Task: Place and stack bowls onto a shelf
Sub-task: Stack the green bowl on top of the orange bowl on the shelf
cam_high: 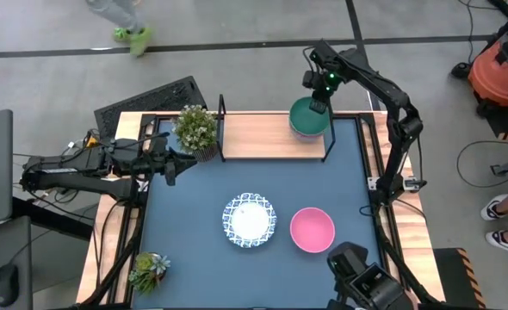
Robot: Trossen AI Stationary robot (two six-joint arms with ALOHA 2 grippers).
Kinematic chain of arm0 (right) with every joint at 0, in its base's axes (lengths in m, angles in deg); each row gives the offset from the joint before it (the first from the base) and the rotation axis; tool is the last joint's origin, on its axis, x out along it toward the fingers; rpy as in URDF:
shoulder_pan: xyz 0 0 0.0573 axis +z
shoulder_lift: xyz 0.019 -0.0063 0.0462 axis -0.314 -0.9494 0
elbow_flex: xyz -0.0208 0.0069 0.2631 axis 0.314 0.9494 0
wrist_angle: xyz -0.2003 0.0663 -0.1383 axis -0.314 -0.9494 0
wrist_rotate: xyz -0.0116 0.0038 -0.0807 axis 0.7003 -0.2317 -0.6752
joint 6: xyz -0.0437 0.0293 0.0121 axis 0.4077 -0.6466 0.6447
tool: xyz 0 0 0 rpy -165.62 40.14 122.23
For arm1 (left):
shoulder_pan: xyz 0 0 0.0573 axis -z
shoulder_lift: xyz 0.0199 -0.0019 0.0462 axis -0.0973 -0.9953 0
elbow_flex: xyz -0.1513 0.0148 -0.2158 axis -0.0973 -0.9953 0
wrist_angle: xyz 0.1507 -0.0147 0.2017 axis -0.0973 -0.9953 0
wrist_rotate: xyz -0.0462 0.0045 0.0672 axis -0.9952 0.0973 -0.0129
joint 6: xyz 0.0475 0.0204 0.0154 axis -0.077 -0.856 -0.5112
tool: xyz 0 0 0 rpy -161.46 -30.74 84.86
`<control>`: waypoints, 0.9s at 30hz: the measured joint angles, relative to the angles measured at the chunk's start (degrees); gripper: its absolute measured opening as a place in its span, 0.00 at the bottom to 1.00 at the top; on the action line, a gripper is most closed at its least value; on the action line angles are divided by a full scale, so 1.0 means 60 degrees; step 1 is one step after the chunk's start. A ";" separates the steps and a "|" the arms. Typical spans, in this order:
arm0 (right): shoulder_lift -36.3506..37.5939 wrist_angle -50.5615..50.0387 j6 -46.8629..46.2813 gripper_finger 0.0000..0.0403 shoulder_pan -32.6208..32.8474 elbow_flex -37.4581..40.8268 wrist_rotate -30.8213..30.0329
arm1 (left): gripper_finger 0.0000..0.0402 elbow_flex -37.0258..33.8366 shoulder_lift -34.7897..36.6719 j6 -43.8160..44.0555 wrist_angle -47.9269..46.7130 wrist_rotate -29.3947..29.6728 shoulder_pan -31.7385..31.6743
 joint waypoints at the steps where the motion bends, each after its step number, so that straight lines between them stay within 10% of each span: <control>1: 0.0000 -0.0052 0.0003 0.11 -0.0028 0.0049 -0.0008 | 0.28 0.0000 0.0000 -0.0003 0.0000 0.0000 -0.0003; 27: 0.0004 0.0486 0.0038 0.50 0.0448 -0.0714 -0.0032 | 0.28 0.0000 0.0000 0.0135 0.0018 0.0000 -0.0003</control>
